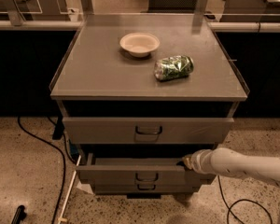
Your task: Open middle drawer
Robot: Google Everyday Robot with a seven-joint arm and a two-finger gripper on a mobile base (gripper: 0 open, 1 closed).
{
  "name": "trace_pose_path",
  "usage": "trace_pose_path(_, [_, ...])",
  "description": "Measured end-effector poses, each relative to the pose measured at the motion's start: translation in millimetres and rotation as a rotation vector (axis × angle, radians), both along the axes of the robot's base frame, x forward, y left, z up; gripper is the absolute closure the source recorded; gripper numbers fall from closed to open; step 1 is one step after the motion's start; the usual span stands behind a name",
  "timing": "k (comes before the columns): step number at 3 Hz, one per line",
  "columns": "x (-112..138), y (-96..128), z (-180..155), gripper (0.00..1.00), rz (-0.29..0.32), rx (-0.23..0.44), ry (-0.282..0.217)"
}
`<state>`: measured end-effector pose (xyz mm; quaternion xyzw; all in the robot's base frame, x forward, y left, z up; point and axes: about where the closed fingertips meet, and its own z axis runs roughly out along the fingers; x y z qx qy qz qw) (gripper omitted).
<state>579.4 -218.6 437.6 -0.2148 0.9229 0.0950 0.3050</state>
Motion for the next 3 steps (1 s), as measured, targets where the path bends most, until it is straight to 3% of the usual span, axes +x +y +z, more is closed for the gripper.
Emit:
trace_pose_path(1, [13.7,-0.6,-6.7,1.0,-0.026,-0.042,-0.032])
trace_pose_path(2, [20.3,-3.5,-7.4,1.0,-0.052,-0.059,0.001])
trace_pose_path(3, [8.3,-2.0,-7.9,1.0,-0.029,-0.04,0.062])
